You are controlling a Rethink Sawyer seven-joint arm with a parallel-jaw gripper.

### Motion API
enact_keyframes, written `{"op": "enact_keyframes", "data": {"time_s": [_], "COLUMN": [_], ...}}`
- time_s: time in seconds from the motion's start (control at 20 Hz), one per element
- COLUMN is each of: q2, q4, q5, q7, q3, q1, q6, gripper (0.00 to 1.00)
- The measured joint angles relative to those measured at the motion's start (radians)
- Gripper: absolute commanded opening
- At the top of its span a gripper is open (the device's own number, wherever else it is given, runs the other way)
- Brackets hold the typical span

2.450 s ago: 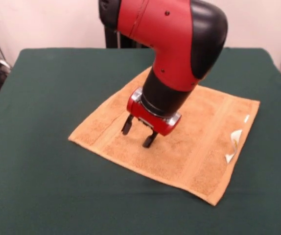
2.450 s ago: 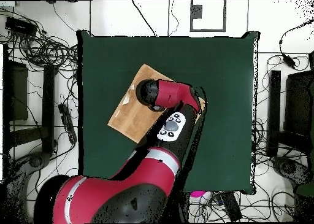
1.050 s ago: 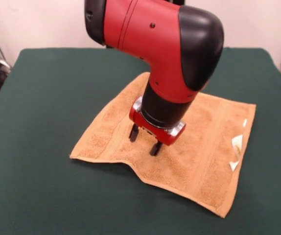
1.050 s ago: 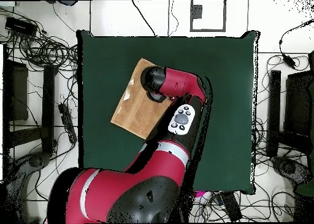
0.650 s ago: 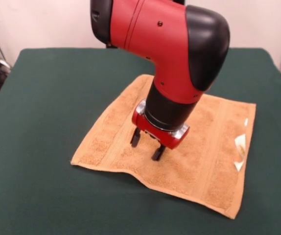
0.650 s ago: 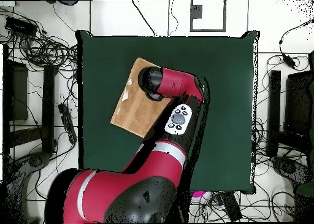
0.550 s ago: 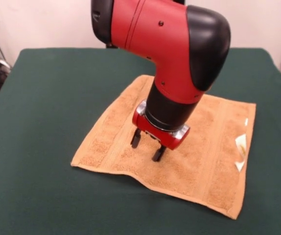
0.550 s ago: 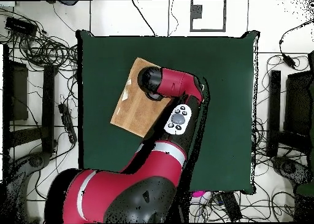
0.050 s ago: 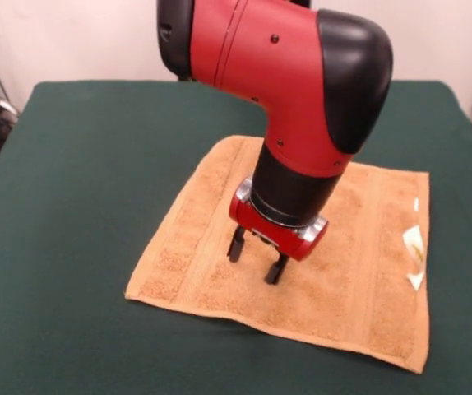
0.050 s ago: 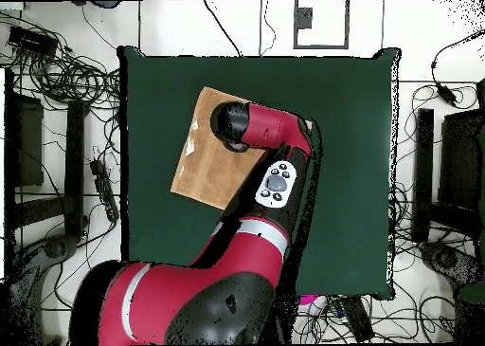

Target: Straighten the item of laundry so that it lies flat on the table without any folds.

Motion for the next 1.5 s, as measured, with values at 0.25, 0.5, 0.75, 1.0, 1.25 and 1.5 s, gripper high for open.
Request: {"op": "enact_keyframes", "data": {"time_s": [0.25,0.5,0.75,1.0,1.25,1.5], "q2": [-0.012,-0.015,0.022,0.066,0.042,-0.004], "q4": [0.000,-0.010,-0.068,-0.128,-0.091,-0.014], "q5": [0.016,0.031,0.027,0.002,-0.025,-0.031], "q7": [0.000,0.000,0.004,0.012,0.012,0.012], "q3": [0.051,0.096,0.034,-0.062,-0.039,0.024], "q1": [-0.016,-0.026,0.010,0.077,0.078,0.041], "q6": [-0.042,-0.078,-0.041,0.022,-0.011,-0.095], "gripper": [1.00,1.00,1.00,1.00,1.00,1.00]}}
